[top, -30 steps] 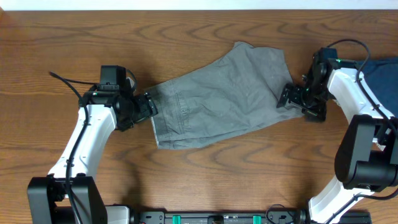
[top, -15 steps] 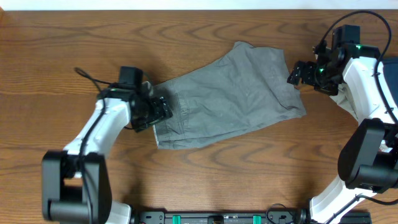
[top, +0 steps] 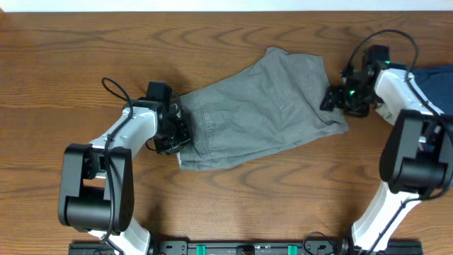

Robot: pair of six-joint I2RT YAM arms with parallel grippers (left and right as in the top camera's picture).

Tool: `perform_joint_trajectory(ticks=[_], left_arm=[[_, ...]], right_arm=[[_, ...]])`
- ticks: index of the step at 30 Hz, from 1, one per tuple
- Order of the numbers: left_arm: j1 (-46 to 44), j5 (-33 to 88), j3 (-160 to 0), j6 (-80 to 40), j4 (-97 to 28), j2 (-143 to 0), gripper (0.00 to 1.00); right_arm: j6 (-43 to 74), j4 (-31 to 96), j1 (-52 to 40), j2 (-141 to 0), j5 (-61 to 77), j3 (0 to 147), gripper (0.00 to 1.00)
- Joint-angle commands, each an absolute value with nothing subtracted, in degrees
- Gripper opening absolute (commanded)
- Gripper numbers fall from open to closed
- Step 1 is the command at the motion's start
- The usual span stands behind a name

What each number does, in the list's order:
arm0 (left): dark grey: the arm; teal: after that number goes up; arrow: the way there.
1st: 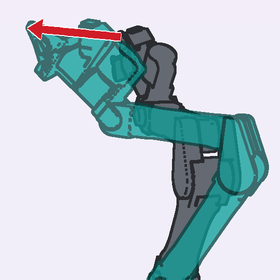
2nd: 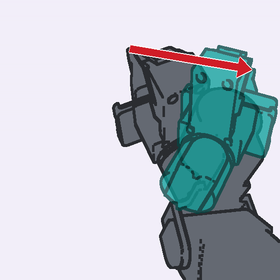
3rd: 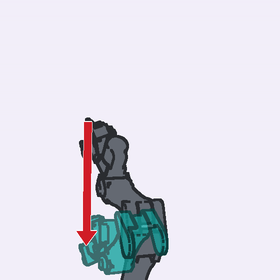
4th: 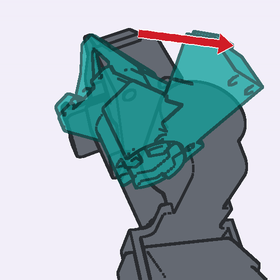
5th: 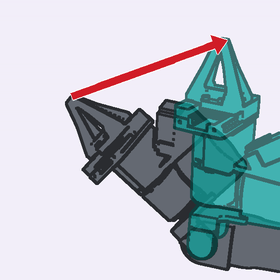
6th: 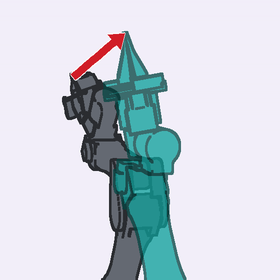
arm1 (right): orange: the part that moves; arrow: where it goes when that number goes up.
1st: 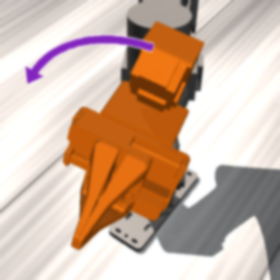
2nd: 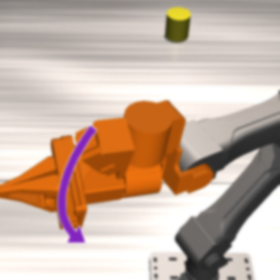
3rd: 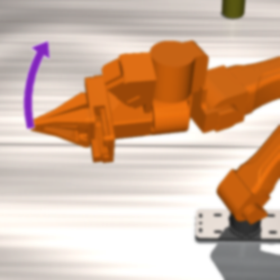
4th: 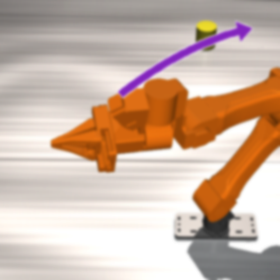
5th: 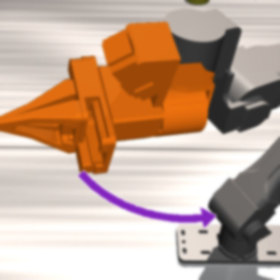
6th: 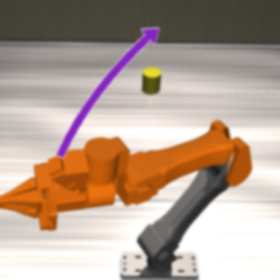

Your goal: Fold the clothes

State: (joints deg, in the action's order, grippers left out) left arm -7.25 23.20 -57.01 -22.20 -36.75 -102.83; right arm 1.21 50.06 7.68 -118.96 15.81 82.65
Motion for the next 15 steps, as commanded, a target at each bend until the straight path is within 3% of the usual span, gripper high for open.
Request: perform_joint_trajectory(ticks=[1,8,15], left_arm=[[-7.38,22.79,-56.47,-21.71,-37.69,-104.16,0.20],[-7.35,20.27,-56.47,-21.71,-39.75,-104.16,0.11],[-7.35,20.32,-56.47,-21.69,-43.09,-104.16,0.12]], right_arm=[[0.12,53.23,7.18,-119.70,15.57,82.39,0.01],[20.34,65.67,11.62,-118.85,-11.97,83.61,0.04],[16.03,63.83,13.58,-118.74,-5.41,83.61,0.29]])
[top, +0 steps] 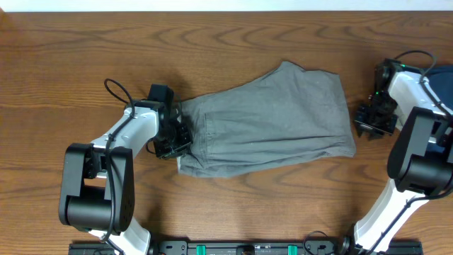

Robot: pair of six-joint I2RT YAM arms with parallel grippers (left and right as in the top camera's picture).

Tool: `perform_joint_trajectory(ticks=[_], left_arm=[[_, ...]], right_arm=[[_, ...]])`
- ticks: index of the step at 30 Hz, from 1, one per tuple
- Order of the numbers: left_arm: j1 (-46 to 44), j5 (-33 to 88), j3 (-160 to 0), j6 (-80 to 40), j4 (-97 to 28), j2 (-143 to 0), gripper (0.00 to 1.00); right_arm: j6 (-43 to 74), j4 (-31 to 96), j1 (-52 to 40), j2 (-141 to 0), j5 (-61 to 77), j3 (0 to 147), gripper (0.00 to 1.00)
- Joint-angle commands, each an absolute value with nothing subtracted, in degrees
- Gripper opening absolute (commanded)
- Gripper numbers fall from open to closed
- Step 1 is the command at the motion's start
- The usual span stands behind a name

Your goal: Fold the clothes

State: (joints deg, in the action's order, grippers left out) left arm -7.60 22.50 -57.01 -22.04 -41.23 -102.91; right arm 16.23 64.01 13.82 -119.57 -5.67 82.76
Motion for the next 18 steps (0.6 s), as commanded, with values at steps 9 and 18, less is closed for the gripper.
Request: perform_joint_trajectory(ticks=[9,18], left_arm=[[-5.04,20.29,-61.98,-19.03,-51.72,-100.64,0.35],[-1.78,20.27,-64.40,-18.68,-51.57,-94.80,0.98]], right_arm=[[12.12,68.82,13.17,-116.31,-0.78,85.08,0.35],[8.21,68.12,12.62,-102.94,5.34,87.99,0.39]])
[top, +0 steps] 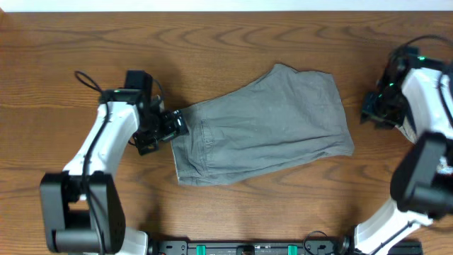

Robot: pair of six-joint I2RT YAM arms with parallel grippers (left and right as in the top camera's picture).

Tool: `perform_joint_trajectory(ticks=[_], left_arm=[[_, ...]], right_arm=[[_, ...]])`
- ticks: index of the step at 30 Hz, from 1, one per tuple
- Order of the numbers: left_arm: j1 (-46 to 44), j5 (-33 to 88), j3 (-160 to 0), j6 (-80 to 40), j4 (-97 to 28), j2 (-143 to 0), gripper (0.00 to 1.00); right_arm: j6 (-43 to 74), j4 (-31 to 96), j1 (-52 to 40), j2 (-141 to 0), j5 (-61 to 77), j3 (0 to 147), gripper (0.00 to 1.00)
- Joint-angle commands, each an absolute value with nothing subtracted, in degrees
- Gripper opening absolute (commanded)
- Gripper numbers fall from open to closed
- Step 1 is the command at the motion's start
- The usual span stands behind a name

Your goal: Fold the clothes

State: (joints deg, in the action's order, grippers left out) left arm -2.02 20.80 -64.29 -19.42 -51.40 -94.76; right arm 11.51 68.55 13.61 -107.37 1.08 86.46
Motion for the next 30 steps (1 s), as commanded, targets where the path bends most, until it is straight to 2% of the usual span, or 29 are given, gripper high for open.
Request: perform_joint_trajectory(ticks=[1,8,12,14,18,21,22,24,25,29,30], left_arm=[[-1.80,20.32,-63.90,-18.70,-51.33,-95.07,0.98],[-1.96,20.75,-59.77,-20.25,-50.00,-99.39,0.98],[-2.02,25.21,-58.46,-19.16,-48.18,-102.52,0.99],[-2.37,28.08,-58.17,-17.80,-46.96,-103.72,0.95],[-3.97,28.32,-58.04,-17.82,-46.28,-104.64,0.81],[-5.28,28.27,-57.95,-17.82,-45.74,-104.64,0.61],[-5.54,28.27,-57.95,-17.82,-45.69,-104.64,0.51],[-5.61,27.86,-57.95,-17.82,-45.56,-104.64,0.19],[-5.52,27.83,-57.98,-17.82,-45.56,-104.64,0.06],[-4.16,27.75,-58.83,-17.58,-46.61,-103.96,0.06],[-3.64,27.35,-59.64,-17.56,-47.59,-103.66,0.06]], right_arm=[[7.42,67.94,12.40,-102.00,6.52,87.99,0.40],[4.80,68.14,8.99,-100.77,9.96,87.79,0.43],[4.14,67.68,6.02,-100.77,9.93,87.64,0.43],[4.16,67.24,4.71,-100.77,9.93,87.64,0.43],[4.16,66.54,2.46,-100.79,9.93,87.64,0.42],[4.16,66.52,0.95,-100.79,9.93,87.64,0.42],[4.14,66.54,0.47,-100.79,9.93,87.61,0.42],[4.16,66.41,-0.56,-100.84,9.96,87.55,0.42],[4.16,66.28,-1.13,-100.88,10.09,87.46,0.42],[4.14,65.06,-3.75,-101.08,11.22,86.63,0.35],[4.16,64.64,-4.47,-101.25,11.29,86.30,0.31]])
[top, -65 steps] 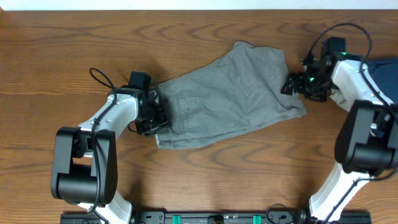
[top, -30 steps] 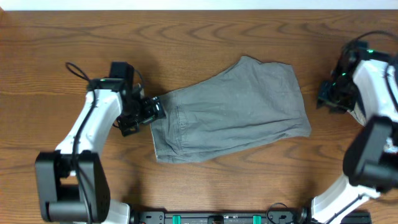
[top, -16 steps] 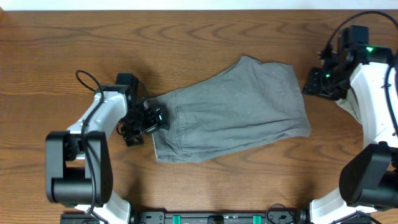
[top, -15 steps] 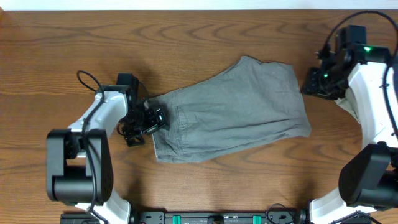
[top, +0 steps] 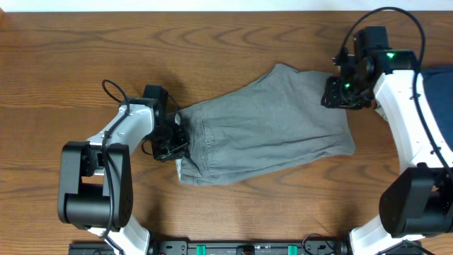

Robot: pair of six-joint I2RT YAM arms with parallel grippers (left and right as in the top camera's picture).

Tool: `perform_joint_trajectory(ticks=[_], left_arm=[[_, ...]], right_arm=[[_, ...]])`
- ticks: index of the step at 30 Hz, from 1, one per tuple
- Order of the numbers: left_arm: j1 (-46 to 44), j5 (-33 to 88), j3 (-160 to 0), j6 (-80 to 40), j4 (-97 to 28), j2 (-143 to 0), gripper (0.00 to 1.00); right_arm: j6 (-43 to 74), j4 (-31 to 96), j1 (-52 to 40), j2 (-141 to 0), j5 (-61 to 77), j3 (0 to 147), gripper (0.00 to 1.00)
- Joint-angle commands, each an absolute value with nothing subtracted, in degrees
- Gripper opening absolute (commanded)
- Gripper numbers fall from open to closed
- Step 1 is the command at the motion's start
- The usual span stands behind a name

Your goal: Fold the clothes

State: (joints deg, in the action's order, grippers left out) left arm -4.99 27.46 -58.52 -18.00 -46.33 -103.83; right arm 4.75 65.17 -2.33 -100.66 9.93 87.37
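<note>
A grey pair of shorts lies spread flat across the middle of the wooden table, waistband to the left. My left gripper sits at the waistband's left edge, its fingers touching the cloth. My right gripper is at the garment's upper right corner, right against the fabric. From overhead the jaws of both are too dark and small to read as open or shut.
A dark blue cloth lies at the right edge of the table, partly under the right arm. The arms' black mounting rail runs along the front edge. Bare wood lies behind the shorts.
The left gripper has come in from up-left of the waistband to its lower left edge. The right gripper has moved from right of the shorts onto their upper right corner. The shorts lie unchanged.
At first both grippers were at the shorts' ends, left at the waistband, right at the crumpled right edge. Then the shorts lay flatter and further right with the right gripper off them. Then both grippers stood clear of the cloth. Now both are back at its edges.
</note>
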Motion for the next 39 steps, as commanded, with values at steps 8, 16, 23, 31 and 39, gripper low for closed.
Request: perform_joint_trajectory(ticks=[8,16,23,31,39], left_arm=[[-0.27,25.91,-73.10,-16.05,-59.61,-99.11,0.06],[-0.49,22.09,-77.65,-15.66,-63.42,-96.97,0.06],[-0.71,18.44,-72.73,-15.66,-65.08,-98.37,0.09],[-0.71,10.15,-70.28,-15.70,-64.75,-98.43,0.96],[-0.62,9.43,-67.11,-12.88,-55.99,-99.22,1.00]], right_arm=[[4.23,52.77,-12.16,-104.57,18.31,79.11,0.13],[5.74,44.71,-19.64,-110.85,20.14,76.01,0.02],[5.67,45.54,-19.44,-111.00,19.20,76.01,0.04],[5.67,47.22,-18.20,-111.00,18.00,76.01,0.05],[5.67,47.35,-18.17,-111.00,18.00,76.01,0.05]])
